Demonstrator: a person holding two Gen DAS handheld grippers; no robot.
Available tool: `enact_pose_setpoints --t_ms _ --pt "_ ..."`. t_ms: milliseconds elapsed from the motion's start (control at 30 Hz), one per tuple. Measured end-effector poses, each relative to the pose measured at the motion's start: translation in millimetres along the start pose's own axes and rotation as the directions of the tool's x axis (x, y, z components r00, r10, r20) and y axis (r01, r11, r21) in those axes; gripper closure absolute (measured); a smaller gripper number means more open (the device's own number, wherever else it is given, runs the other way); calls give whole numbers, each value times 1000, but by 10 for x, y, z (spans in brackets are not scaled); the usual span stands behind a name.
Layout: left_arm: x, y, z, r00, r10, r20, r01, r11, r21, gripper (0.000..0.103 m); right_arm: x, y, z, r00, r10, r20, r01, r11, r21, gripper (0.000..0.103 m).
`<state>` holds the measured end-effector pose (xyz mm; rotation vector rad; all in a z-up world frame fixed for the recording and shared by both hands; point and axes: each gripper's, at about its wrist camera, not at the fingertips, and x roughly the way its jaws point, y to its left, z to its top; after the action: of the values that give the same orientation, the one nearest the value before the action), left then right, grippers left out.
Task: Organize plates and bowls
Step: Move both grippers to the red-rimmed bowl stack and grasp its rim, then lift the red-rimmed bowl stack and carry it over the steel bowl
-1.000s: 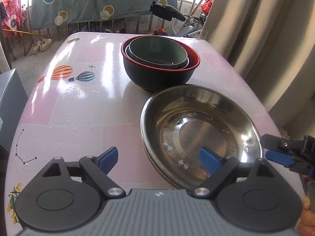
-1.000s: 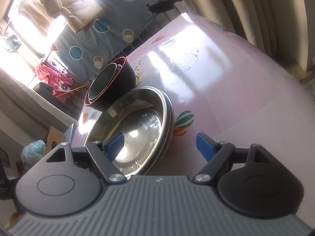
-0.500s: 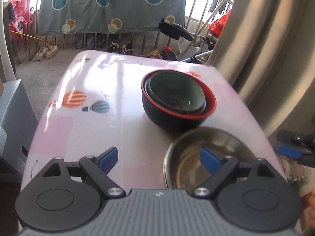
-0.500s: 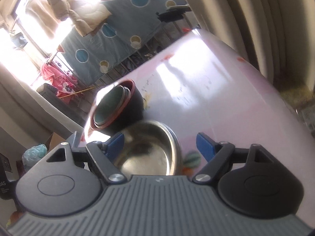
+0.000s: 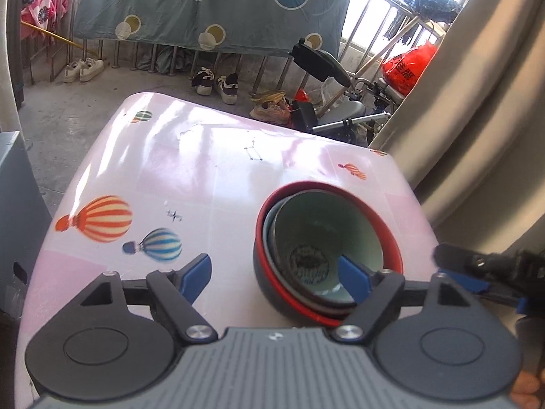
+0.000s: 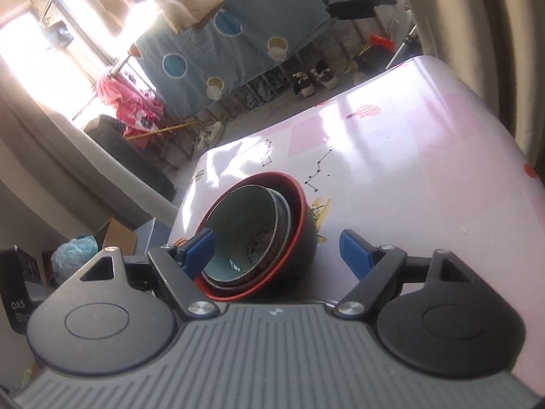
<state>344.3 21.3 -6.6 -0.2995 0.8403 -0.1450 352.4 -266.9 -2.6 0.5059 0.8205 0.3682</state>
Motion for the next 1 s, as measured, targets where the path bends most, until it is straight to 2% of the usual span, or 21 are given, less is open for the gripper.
enact_pose_setpoints --t_ms 167,233,333,433,567,667,1000 --pt "224 -96 109 1000 15 -9 -15 1000 26 33 419 41 157 998 -36 -50 36 999 -8 23" --pt "322 -109 126 999 23 -33 -22 999 31 41 566 2 196 996 -43 -75 43 999 6 23" --pt "437 -74 132 997 25 -76 -25 1000 5 47 790 -61 225 991 -53 -121 60 997 50 25" --pt "488 -35 122 995 8 -96 -9 1000 -12 48 932 -110 215 987 -33 -159 48 995 89 31" --pt "573 -7 118 992 -3 -128 -1 1000 -26 50 1078 -156 160 979 12 -205 18 990 141 49" --pt "606 2 117 990 -3 -139 -2 1000 -31 51 1161 -182 115 974 21 -227 16 987 161 55" --pt "780 -11 78 983 18 -183 -26 999 -36 55 1301 -174 38 967 29 -255 17 984 177 56"
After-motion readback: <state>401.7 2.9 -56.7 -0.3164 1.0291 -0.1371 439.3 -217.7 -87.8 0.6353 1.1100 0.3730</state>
